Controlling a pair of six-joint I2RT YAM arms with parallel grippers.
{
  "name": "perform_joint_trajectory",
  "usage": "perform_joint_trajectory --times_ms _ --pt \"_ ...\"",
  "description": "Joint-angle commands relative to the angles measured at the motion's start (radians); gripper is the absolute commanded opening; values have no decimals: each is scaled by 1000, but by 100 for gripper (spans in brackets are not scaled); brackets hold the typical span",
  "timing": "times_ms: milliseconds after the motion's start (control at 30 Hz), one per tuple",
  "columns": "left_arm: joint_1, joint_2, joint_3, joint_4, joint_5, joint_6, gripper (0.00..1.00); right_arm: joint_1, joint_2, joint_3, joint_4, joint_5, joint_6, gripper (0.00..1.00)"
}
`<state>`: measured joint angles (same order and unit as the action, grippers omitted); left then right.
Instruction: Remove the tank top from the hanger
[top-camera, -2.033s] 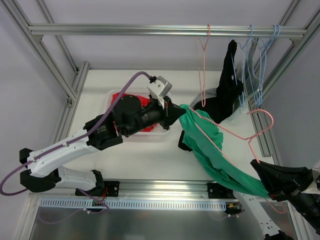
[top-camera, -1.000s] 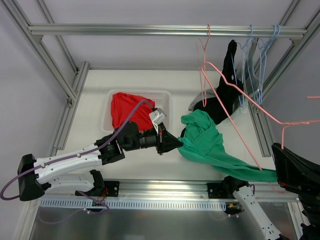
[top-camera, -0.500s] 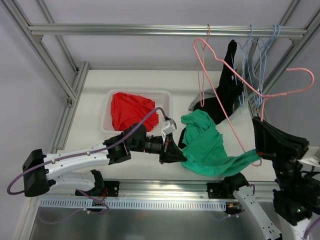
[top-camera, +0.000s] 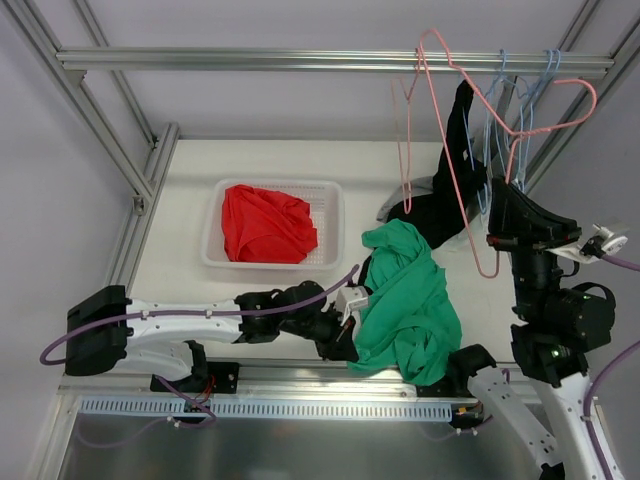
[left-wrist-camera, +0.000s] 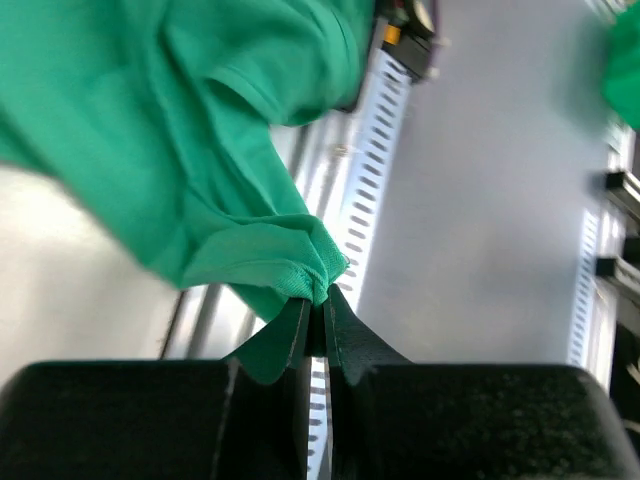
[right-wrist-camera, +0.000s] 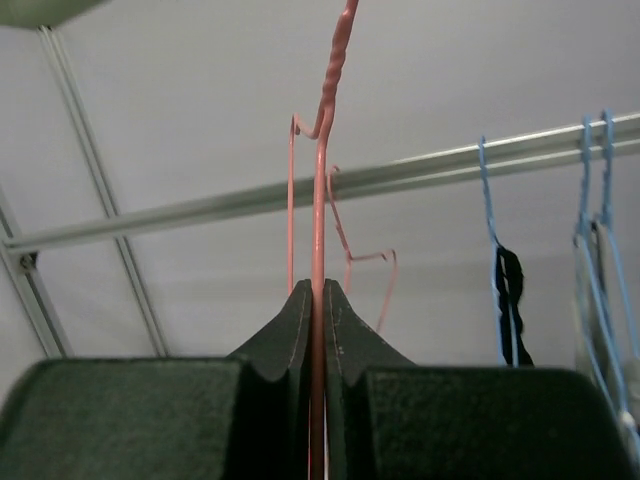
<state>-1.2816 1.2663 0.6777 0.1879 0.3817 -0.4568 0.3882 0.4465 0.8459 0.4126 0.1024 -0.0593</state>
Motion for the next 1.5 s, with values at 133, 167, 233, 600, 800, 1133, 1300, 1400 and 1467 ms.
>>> perform_joint_trajectory --times_ms 133,167,233,600,800,1133,1300,1400,1467 --pt "1 -189 43 -131 -317 -14 13 1 -95 222 -723 131 -180 0" --pt "1 -199 65 -137 -314 -7 15 3 -75 252 -762 141 -188 0" --pt "1 -223 82 -148 -305 13 34 1 -55 274 -840 137 -211 0" --pt "1 -278 120 -168 -236 35 99 3 328 519 -835 137 -284 0" --pt "1 -280 91 -183 -256 20 99 5 584 720 -785 143 -323 0" --pt "-5 -272 100 -183 -262 3 99 5 791 838 -739 149 -332 1" --pt "-10 -234 118 -183 -296 -5 99 5 802 765 -702 138 -312 0" --pt "-10 -191 163 -183 -348 -8 99 3 767 698 -702 143 -283 0" --pt "-10 -162 186 -183 -382 -17 99 5 733 656 -692 146 -248 0"
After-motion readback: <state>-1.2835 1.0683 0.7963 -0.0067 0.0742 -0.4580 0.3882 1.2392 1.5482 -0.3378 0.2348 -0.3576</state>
